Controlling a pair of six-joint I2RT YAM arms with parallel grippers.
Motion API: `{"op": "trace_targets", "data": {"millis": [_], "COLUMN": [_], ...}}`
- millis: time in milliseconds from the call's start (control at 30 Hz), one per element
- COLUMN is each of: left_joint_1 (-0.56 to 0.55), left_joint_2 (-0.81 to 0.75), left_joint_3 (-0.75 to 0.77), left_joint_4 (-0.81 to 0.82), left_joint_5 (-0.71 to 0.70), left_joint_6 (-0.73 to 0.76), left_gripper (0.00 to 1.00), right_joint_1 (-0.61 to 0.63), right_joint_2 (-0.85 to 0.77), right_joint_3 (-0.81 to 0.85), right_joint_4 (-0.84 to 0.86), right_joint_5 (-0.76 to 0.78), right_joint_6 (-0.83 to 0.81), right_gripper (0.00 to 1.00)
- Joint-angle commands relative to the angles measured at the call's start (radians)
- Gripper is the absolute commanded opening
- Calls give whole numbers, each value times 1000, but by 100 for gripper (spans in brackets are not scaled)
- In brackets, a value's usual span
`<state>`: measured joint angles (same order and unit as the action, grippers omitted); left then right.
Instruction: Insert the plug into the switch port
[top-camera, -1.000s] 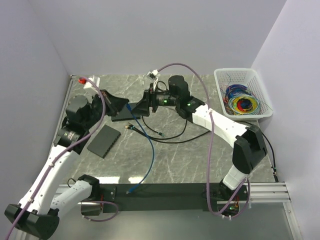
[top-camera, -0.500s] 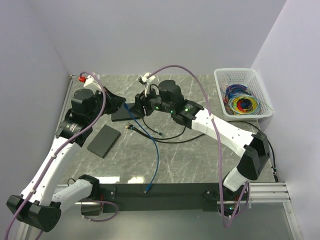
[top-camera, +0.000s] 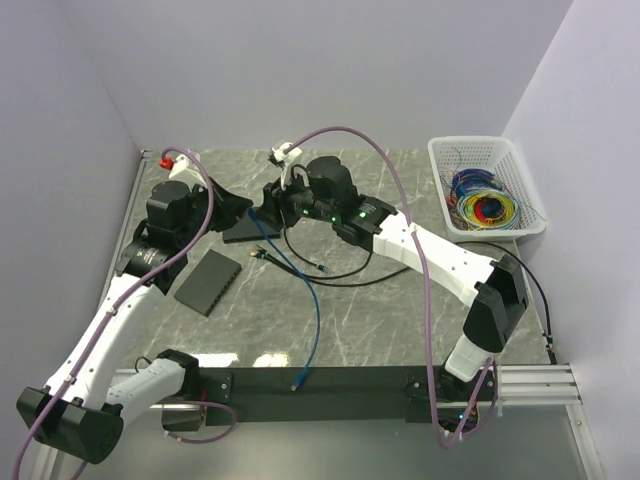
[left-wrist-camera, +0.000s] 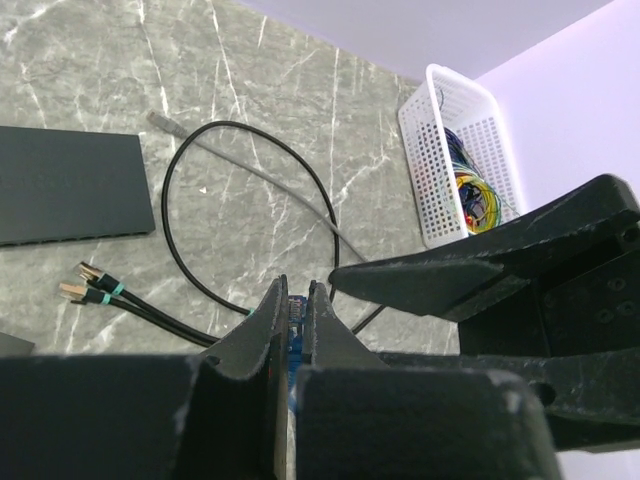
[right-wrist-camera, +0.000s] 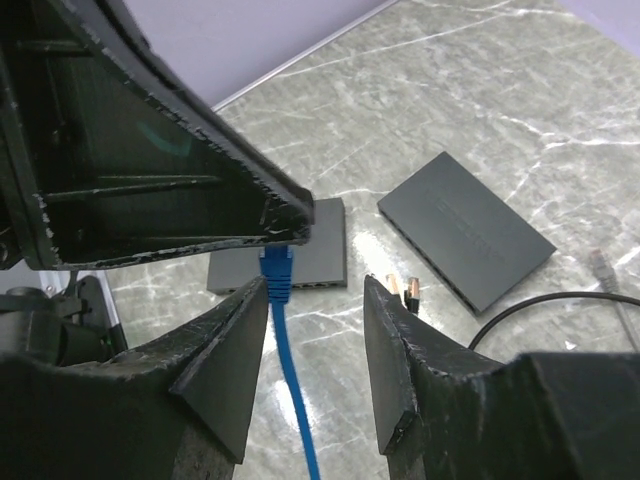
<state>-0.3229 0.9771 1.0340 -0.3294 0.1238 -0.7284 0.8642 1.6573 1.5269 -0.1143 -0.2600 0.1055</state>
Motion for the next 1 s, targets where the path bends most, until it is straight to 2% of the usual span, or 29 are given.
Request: {"op": "trace_targets", "data": {"millis": [0, 233, 400, 500, 533, 633, 667, 733, 800, 867, 967], "left_joint_1": [4, 7, 8, 10, 10, 15, 16, 28, 45, 99, 212], "left_joint_2": [-14, -18, -25, -34, -34, -34, -31, -28, -11, 12, 40], "left_joint_3": [4, 5, -3, -14, -15, -18, -20, -25, -22, -15, -58], "left_joint_4": [64, 84, 82, 85, 86, 81, 78, 67, 52, -8, -27], "left_joint_5": [27, 43, 46, 48, 50, 50, 50, 56, 71, 86, 160], "left_joint_6": [-28, -39, -43, -46, -48, -48, -45, -36, 1, 36, 61], "left_gripper": [1, 1, 0, 1, 1, 0, 2, 10, 26, 41, 50], "right_joint_1": [15, 22, 25, 27, 25, 27, 29, 27, 29, 29, 32], "right_joint_2": [-4, 22, 30, 35, 35, 33, 33, 27, 25, 35, 68], "right_joint_3": [49, 56, 58, 64, 64, 58, 55, 44, 38, 33, 35], "right_joint_4": [15, 8, 13, 10, 10, 10, 11, 10, -5, -31, -68], "right_joint_5": [-24, -45, -36, -31, -31, -30, -27, -16, -7, -10, -25], "right_joint_6": [-12, 5, 11, 10, 8, 7, 5, 2, -7, -12, -4], "right_gripper": [50, 46, 36, 25, 17, 5, 0, 0, 0, 0, 0]}}
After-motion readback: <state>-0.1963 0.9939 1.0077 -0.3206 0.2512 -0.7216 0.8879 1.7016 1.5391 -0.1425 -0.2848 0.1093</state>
